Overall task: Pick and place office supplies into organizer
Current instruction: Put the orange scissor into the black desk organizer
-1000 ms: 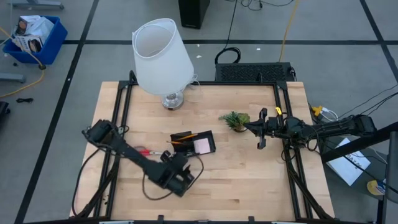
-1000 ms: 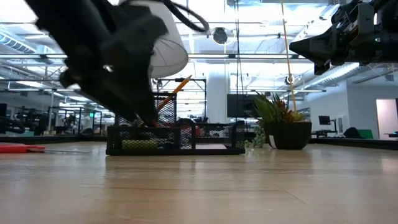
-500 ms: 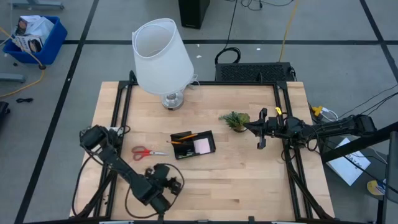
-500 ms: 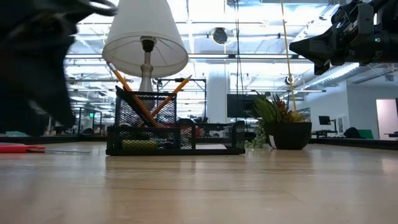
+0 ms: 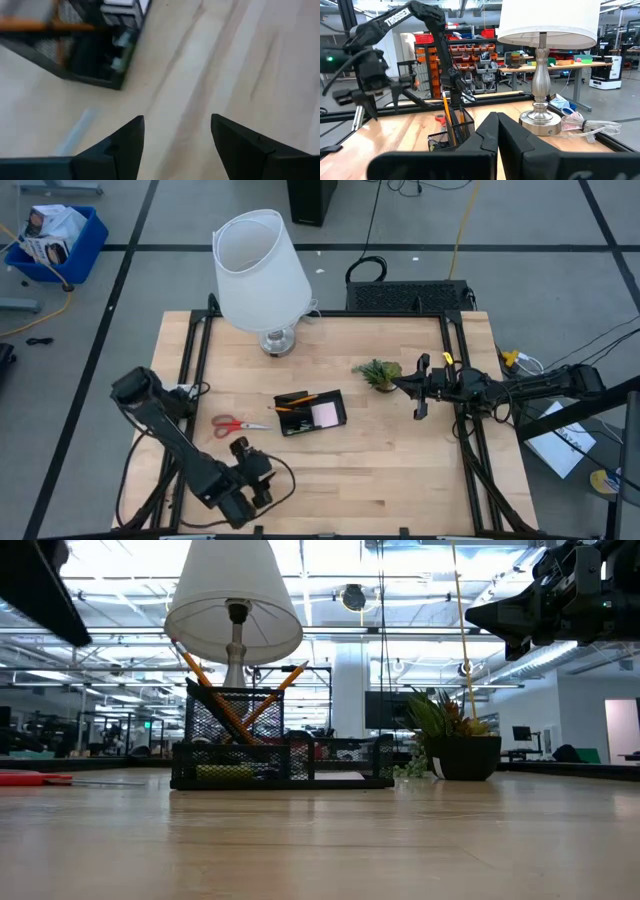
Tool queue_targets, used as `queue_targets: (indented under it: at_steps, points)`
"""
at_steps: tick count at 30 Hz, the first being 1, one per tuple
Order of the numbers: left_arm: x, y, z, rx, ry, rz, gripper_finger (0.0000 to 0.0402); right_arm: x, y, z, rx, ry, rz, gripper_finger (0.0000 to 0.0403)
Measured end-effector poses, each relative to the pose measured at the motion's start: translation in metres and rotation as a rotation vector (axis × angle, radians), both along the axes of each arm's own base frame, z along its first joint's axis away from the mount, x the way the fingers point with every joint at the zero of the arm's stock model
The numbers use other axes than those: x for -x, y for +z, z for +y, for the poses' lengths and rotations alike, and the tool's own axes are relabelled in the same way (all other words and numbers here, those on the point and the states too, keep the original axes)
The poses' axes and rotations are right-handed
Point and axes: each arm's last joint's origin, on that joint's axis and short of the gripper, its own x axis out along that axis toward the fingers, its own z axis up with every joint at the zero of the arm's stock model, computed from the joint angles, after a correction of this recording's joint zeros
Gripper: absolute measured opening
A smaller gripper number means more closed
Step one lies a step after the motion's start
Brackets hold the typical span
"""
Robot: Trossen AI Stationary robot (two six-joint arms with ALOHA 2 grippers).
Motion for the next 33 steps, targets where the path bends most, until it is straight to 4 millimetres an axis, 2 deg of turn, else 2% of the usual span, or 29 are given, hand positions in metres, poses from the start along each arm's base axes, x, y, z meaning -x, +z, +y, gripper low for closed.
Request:
queue_targets:
  at_steps: [5,8,10,15,20,25,27,33]
  points:
    - [0.028,0.034,0.031,-0.110,-0.026,0.107,0.0227,0.000,0.000,0.000,0.000,0.000,0.000,0.0000]
    - [0.048,0.046,0.051,-0.112,0.001,0.151,0.0220,0.000,0.000,0.000,0.000,0.000,0.000,0.0000]
    - [0.062,0.049,0.060,-0.076,-0.045,0.157,0.0214,0.000,0.000,0.000,0.000,0.000,0.000,0.0000]
    - [0.099,0.040,0.091,0.000,-0.073,0.185,0.0199,0.000,0.000,0.000,0.000,0.000,0.000,0.0000]
    - [0.124,0.024,0.118,0.110,-0.117,0.145,0.0179,0.000,0.000,0.000,0.000,0.000,0.000,0.0000]
    - [0.145,0.001,0.147,0.200,-0.095,0.234,0.0171,0.000,0.000,0.000,0.000,0.000,0.000,0.0000]
    - [0.148,-0.003,0.153,0.231,-0.122,0.220,0.0170,0.000,0.000,0.000,0.000,0.000,0.000,0.0000]
    - [0.145,0.006,0.160,0.334,-0.112,0.114,0.0151,0.000,0.000,0.000,0.000,0.000,0.000,0.0000]
